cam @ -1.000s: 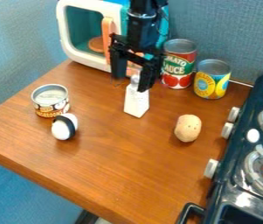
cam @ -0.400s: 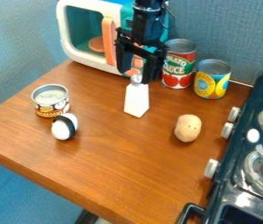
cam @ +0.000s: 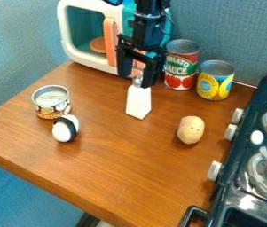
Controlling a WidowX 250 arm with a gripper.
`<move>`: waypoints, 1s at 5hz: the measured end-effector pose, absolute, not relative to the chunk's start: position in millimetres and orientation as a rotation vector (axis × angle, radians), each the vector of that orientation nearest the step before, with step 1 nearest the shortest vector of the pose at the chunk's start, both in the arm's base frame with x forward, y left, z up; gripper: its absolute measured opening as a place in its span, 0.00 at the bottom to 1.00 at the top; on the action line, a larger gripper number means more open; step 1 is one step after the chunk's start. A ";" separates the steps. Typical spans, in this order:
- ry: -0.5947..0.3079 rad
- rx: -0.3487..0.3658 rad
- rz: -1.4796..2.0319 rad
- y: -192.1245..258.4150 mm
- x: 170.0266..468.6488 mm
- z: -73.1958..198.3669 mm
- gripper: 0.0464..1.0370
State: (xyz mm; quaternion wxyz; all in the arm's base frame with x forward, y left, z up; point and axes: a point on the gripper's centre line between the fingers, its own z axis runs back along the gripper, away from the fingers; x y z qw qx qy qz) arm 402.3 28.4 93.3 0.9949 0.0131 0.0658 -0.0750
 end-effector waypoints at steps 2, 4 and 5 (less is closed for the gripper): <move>0.163 0.003 -0.139 26.1 406.6 70.6 0.91; 0.115 -0.018 -0.089 28.4 402.6 65.9 0.58; 0.077 -0.004 -0.029 23.7 391.0 81.9 0.58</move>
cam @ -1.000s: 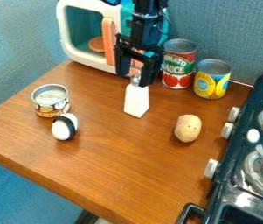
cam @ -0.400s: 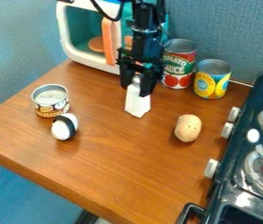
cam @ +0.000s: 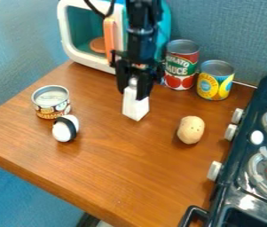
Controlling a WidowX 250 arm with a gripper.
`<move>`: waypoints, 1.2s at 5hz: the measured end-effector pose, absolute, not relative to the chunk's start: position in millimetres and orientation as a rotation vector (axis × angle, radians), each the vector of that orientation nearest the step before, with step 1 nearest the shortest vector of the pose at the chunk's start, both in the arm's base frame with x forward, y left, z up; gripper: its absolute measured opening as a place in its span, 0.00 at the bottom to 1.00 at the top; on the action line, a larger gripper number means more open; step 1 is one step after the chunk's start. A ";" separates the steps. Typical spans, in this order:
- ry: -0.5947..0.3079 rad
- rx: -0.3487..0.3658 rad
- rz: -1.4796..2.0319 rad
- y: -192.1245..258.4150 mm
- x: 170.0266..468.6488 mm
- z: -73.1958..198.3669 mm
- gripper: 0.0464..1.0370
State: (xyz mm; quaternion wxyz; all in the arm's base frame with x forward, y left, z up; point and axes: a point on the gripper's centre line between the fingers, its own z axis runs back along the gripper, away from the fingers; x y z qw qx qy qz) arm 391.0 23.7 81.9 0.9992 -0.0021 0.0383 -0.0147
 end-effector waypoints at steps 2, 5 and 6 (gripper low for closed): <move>-0.092 -0.043 0.048 -4.0 338.0 122.6 0.58; 0.153 -0.228 -0.038 -62.1 270.8 62.8 0.58; 0.156 -0.255 -0.127 -92.9 280.1 60.4 0.58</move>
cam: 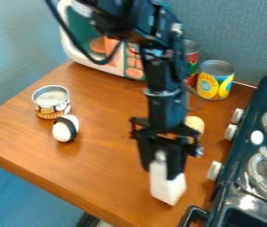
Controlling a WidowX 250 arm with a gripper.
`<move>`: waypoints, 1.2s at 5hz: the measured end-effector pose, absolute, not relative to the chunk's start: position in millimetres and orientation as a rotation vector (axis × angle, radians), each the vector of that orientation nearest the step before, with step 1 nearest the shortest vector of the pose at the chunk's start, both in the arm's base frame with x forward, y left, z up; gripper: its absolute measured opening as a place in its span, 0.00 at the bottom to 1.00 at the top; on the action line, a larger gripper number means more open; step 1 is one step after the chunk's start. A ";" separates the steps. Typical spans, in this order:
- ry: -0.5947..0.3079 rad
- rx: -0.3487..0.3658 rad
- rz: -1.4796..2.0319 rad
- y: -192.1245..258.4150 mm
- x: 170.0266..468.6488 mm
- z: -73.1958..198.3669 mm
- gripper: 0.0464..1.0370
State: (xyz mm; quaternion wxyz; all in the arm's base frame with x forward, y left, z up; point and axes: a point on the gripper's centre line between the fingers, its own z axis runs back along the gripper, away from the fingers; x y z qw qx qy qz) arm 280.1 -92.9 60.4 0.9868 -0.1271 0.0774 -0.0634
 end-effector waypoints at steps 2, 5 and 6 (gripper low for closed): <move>0.172 -0.203 -0.137 -105.6 279.2 57.3 0.58; 0.260 0.007 0.041 -89.4 251.5 59.2 0.66; 0.217 -0.010 0.051 -90.6 253.5 60.7 0.86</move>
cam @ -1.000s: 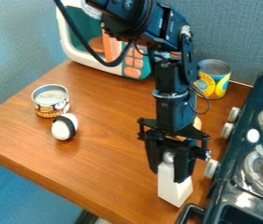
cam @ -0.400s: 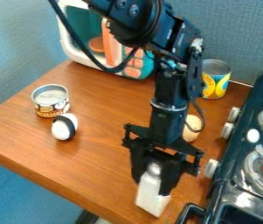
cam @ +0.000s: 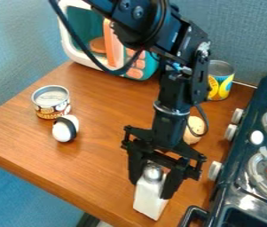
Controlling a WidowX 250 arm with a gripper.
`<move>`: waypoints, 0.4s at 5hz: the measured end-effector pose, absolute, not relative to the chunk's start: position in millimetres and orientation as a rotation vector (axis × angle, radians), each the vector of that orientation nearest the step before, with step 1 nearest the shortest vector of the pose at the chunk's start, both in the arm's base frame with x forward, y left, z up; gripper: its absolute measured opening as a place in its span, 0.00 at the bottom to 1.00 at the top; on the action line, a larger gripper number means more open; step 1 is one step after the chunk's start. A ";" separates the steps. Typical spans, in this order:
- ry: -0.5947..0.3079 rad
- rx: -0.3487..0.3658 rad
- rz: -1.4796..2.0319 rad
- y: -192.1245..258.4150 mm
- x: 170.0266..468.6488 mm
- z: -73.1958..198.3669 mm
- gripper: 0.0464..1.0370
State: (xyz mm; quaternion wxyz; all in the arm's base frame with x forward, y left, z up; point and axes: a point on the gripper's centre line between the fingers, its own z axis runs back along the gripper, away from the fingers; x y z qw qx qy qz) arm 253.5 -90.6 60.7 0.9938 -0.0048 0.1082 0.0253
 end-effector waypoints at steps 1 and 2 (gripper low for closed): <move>0.133 -0.064 0.040 -94.9 254.3 64.4 0.97; 0.091 -0.079 0.044 -94.9 253.4 72.6 0.97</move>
